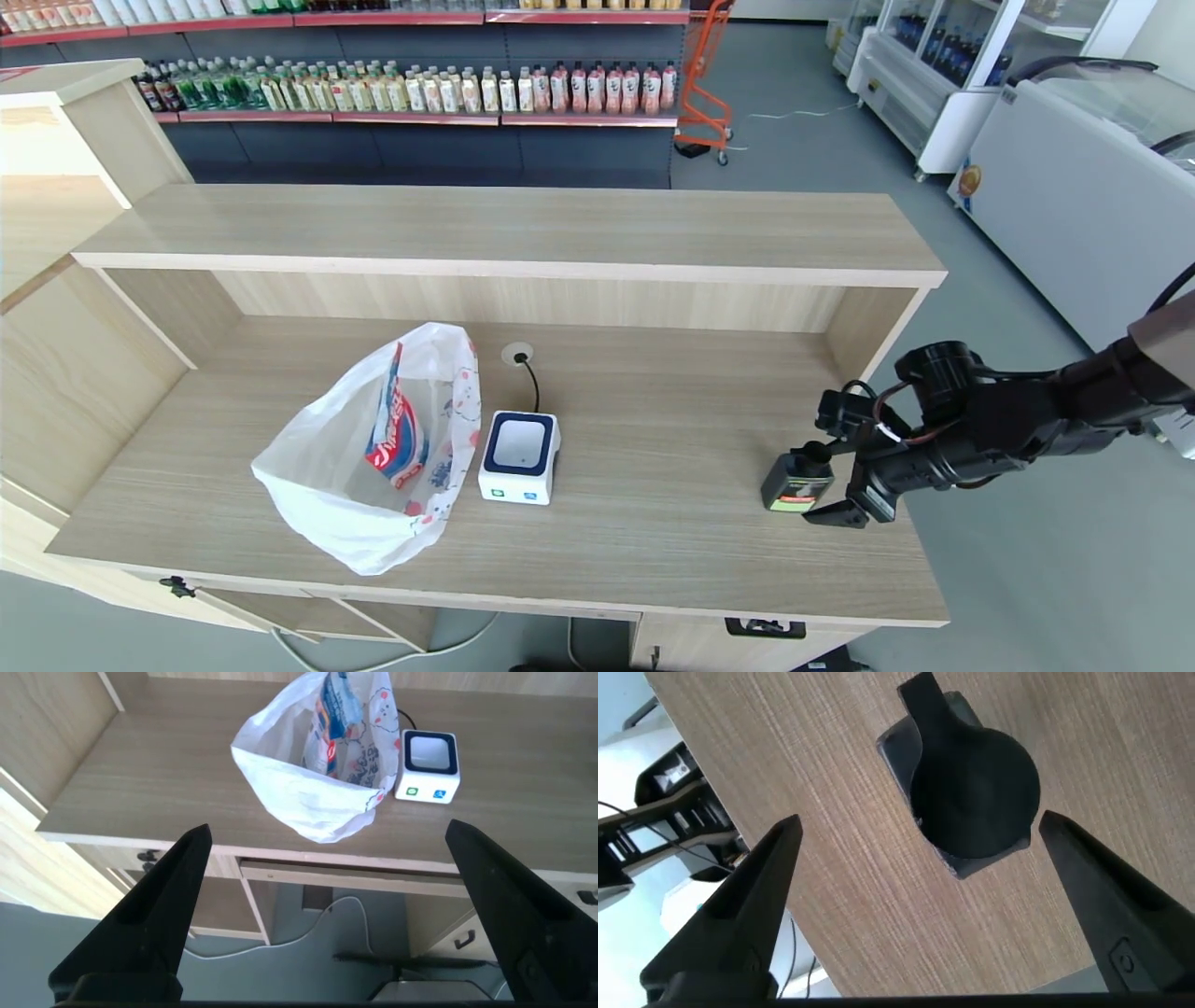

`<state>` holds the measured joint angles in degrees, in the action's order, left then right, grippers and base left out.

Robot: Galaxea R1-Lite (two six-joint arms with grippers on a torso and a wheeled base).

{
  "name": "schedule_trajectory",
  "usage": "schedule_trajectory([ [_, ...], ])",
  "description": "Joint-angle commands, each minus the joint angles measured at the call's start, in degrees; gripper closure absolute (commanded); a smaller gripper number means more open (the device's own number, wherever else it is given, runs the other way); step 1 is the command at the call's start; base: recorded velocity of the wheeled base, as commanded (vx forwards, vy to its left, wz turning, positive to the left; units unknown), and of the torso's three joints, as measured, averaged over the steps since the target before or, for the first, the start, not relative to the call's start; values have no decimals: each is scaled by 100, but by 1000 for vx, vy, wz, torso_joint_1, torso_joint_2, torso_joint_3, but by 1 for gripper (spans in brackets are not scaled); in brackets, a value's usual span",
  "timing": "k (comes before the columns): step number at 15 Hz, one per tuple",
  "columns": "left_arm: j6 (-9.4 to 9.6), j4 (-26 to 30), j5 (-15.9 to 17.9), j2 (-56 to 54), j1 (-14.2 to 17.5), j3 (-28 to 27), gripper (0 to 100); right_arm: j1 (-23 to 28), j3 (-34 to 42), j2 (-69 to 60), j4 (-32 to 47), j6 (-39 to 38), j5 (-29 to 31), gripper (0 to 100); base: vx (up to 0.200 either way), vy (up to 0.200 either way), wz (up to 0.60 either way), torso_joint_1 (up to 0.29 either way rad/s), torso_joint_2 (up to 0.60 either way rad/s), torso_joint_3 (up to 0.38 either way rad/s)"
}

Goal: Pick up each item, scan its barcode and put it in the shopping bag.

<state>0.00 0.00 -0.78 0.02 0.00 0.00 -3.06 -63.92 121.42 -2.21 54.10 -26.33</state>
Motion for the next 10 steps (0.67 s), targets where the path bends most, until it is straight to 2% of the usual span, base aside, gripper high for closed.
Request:
schedule_trajectory([
  [1, 0, 0, -1, -2, 0, 0, 0, -19, -24, 128, -52, 4, -12, 100, 0, 0, 0, 0, 0, 0],
  [8, 0, 0, -1, -2, 0, 0, 0, -116, -86, 189, -175, 21, -30, 100, 0, 0, 0, 0, 0, 0],
  [10, 0, 0, -1, -2, 0, 0, 0, -116, -16, -268, -192, -31, -83, 100, 0, 0, 0, 0, 0, 0],
])
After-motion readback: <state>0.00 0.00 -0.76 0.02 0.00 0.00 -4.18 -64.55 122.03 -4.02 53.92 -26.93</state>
